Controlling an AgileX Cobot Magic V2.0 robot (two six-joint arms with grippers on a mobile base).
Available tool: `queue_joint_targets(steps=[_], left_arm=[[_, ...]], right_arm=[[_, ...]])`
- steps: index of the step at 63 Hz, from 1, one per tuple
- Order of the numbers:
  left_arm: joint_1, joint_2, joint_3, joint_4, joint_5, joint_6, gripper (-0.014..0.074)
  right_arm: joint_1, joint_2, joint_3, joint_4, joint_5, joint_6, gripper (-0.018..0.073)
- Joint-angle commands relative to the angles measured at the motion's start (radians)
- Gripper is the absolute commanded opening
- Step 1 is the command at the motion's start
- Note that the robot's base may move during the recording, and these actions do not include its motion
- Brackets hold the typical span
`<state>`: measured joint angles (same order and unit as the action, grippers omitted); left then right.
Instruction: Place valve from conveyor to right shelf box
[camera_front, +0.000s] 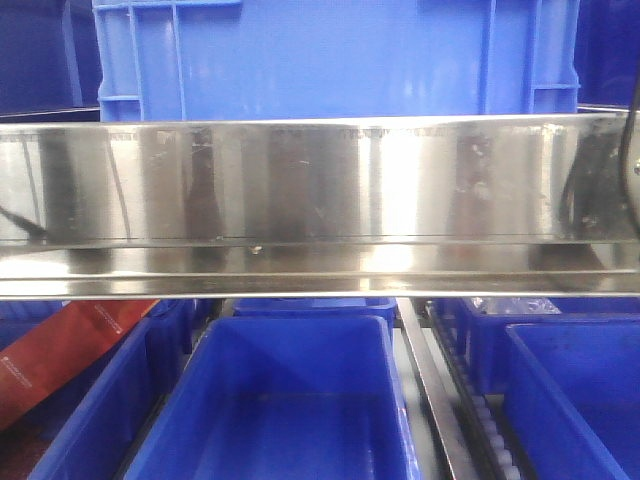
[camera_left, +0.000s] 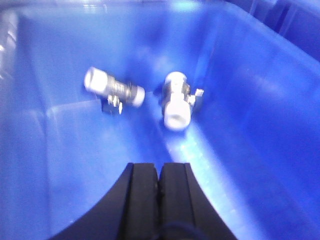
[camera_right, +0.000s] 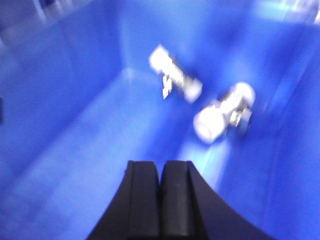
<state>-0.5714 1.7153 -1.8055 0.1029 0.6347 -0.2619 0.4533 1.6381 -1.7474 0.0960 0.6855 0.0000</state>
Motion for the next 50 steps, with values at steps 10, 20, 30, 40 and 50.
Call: queue_joint_targets(steps=[10,20,30,40,50], left_arm=[[0.006,-0.222,0.195,-0.021,-0.149,-0.004,-0.0111],[0.01,-0.409,0.45,-0.021,-0.284,-0.004,-0.0111],[0.02,-0.594,0.683,-0.021,-0.463,-0.004,-0.0111],[0.038,-0.772,0.9,-0.021,-0.579,-0.004,-0.0111],[0.082,-0.944,1.069,-0.021,-0.579,-0.004,-0.0111]], right_arm=[[-0.012,-0.167,0.073,-0.035,-0.087,0.0,-0.0163],[-0.016,-0.314,0.262,-0.042,-0.224,0.0,-0.0163],[-0.016,-0.486,0.502,-0.042,-0.409,0.0,-0.0163],[-0.016,-0.639,0.713,-0.042,-0.497,0.0,-0.0163],[-0.016,-0.788,0.906,-0.042,-0.536,0.0,-0.0163]])
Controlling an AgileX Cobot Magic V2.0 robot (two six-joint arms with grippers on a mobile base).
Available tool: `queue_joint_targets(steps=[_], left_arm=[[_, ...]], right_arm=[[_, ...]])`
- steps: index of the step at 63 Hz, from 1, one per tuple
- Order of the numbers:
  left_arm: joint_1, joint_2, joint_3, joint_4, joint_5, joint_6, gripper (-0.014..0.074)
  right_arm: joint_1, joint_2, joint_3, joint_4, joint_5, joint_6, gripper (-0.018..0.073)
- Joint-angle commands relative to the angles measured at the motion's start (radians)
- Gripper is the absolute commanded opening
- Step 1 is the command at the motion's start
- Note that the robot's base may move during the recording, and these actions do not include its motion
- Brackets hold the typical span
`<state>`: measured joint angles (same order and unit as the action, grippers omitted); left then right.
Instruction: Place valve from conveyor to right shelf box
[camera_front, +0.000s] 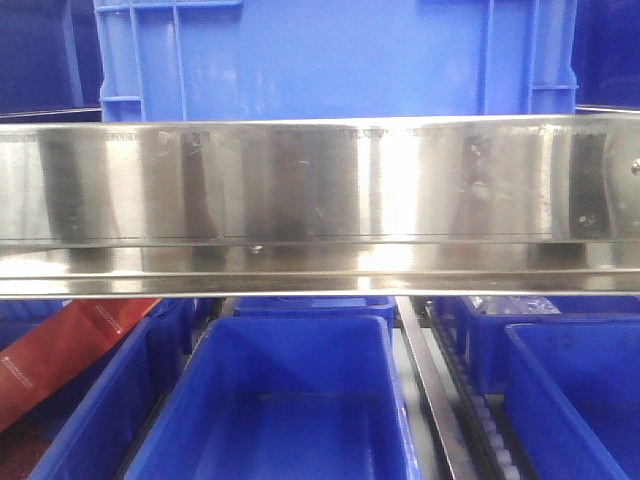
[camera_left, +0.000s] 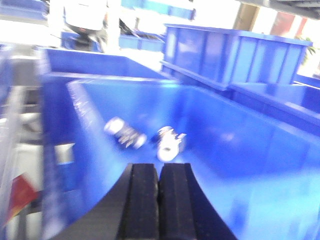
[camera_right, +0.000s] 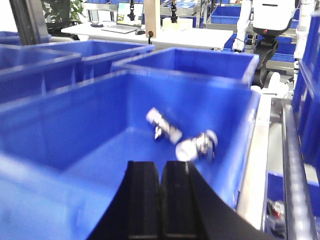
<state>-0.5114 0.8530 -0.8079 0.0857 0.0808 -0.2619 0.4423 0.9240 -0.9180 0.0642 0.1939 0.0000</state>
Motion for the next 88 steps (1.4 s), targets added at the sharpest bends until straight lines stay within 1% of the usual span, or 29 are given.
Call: queue_joint_targets(steps=[1,7,15,25,57,61,64,69,73,78,88], left_arm=[[0.026,-0.095,0.085,-0.003,-0.025,-0.004,-0.0111],[0.058,-0.191,0.171,-0.003,-0.025,-0.004,-0.0111],[0.087,-0.298,0.235,-0.003,-0.023,-0.004,-0.0111],[0.089,-0.371,0.249,-0.003,-0.021,-0.004,-0.0111],[0.089,-0.391,0.249,-0.003,-0.024,-0.004,-0.0111],[0.089,-0.391,0.249,-0.003,-0.024,-0.004,-0.0111],[0.089,-0.391,0.249,-0.003,-0.024,-0.004,-0.0111],[0.089,-0.391,0.249,-0.003,-0.024,-0.004,-0.0111],[0.089,-0.391,0.249,-0.003,-0.024,-0.004,-0.0111],[0.089,-0.391,0.249,-0.003,-0.024,-0.004,-0.0111],[0.089,-0.391,0.249,-0.003,-0.024,-0.004,-0.0111]], right_arm=[[-0.005,-0.086,0.089,-0.01,-0.044,0.0,-0.0163],[-0.005,-0.165,0.165,-0.01,-0.046,0.0,-0.0163],[-0.005,-0.245,0.217,-0.01,-0.044,0.0,-0.0163],[-0.005,-0.303,0.223,-0.01,-0.047,0.0,-0.0163],[-0.005,-0.318,0.223,-0.01,-0.061,0.0,-0.0163],[-0.005,-0.318,0.241,-0.01,-0.088,0.0,-0.0163],[-0.007,-0.333,0.277,-0.01,-0.158,0.0,-0.0163],[-0.046,-0.375,0.399,-0.01,-0.337,0.0,-0.0163],[-0.089,-0.418,0.486,0.0,-0.397,0.0,-0.0163],[-0.155,-0.492,0.588,0.044,-0.381,0.0,-0.0163],[-0.237,-0.631,0.742,0.044,-0.374,0.0,-0.0163]])
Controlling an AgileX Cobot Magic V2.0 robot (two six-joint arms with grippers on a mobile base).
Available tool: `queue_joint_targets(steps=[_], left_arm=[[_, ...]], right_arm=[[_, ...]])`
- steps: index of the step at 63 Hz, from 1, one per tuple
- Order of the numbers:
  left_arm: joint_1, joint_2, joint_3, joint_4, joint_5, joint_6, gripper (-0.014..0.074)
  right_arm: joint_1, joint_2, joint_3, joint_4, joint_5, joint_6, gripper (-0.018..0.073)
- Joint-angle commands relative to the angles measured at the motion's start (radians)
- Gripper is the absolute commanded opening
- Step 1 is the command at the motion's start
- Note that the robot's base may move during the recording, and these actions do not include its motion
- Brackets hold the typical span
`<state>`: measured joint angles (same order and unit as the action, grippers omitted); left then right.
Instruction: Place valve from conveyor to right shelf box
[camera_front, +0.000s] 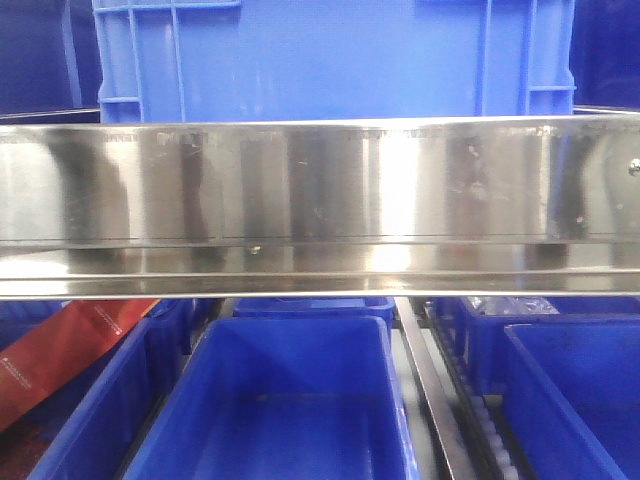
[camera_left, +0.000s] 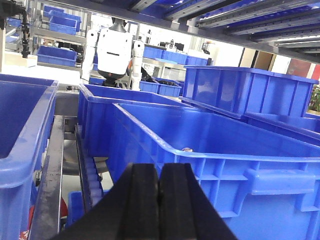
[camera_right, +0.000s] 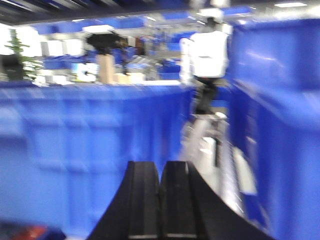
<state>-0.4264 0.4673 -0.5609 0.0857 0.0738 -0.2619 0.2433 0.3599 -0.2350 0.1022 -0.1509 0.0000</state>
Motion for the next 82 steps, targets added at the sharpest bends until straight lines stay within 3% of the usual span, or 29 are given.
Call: queue_joint_targets(steps=[1,18,29,42,82], left_arm=[[0.004,-0.005,0.002,-0.003,-0.017,-0.004,-0.0111],[0.004,-0.005,0.002,-0.003,-0.017,-0.004,-0.0111],[0.004,-0.005,0.002,-0.003,-0.017,-0.004,-0.0111],[0.004,-0.005,0.002,-0.003,-0.017,-0.004,-0.0111],[0.004,-0.005,0.002,-0.003,-0.017,-0.004,-0.0111]], right_arm=[[-0.049,-0.08,0.071,0.006,-0.029,0.0,-0.0163],[-0.176,-0.286,0.209,0.006,0.132,0.0,-0.0163],[-0.176,-0.36,0.216,-0.043,0.219,0.0,-0.0163],[-0.178,-0.36,0.235,-0.051,0.151,0.0,-0.0163],[-0.178,-0.36,0.235,-0.051,0.193,0.0,-0.0163]])
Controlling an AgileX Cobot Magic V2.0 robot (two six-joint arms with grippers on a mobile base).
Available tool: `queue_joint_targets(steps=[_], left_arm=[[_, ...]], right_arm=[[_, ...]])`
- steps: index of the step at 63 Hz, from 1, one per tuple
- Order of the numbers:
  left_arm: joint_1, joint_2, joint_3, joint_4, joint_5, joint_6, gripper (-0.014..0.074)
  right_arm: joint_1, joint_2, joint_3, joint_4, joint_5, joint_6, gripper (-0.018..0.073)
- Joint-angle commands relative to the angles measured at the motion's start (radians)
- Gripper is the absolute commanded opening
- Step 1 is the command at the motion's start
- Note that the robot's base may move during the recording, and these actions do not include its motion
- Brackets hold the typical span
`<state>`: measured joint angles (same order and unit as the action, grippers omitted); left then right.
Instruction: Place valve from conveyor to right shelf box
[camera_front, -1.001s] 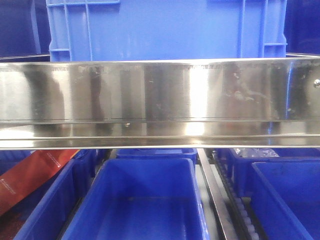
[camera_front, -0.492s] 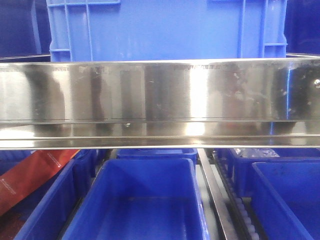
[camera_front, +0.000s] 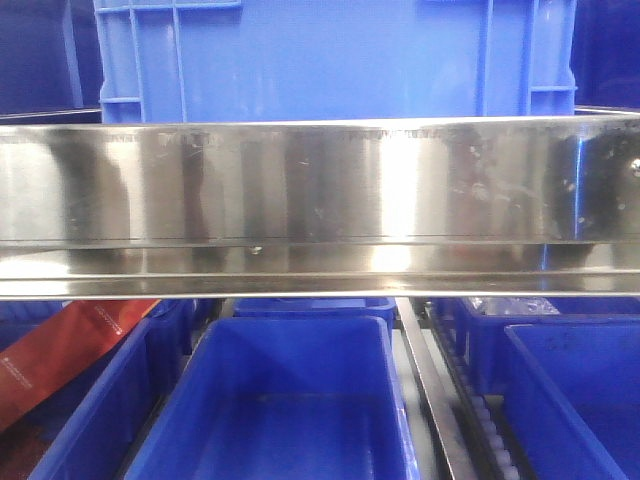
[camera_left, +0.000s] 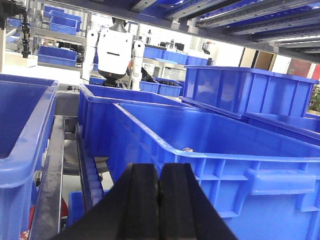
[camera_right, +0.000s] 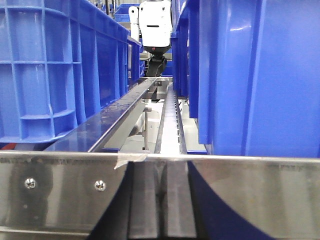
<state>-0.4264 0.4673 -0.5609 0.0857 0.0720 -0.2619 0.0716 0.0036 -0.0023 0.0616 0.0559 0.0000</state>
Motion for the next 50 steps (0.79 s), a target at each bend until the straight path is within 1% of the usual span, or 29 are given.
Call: queue_joint_targets(steps=[1,40,46,50], left_arm=[[0.004,-0.005,0.002,-0.003,-0.015,-0.004,-0.0111],[0.004,-0.005,0.005,-0.003,-0.015,-0.004,-0.0111],[0.037,-0.016,0.036,0.017,-0.011,0.002,-0.0111],[0.084,-0.042,0.083,0.014,-0.014,0.069,-0.0111]], right_arm=[[-0.006,-0.004,0.002,-0.011,-0.013,0.0,-0.0163],[-0.006,-0.004,0.002,-0.011,-0.013,0.0,-0.0163],[-0.006,-0.004,0.002,-0.011,-0.013,0.0,-0.0163],[-0.006,-0.004,0.002,-0.011,-0.013,0.0,-0.0163]])
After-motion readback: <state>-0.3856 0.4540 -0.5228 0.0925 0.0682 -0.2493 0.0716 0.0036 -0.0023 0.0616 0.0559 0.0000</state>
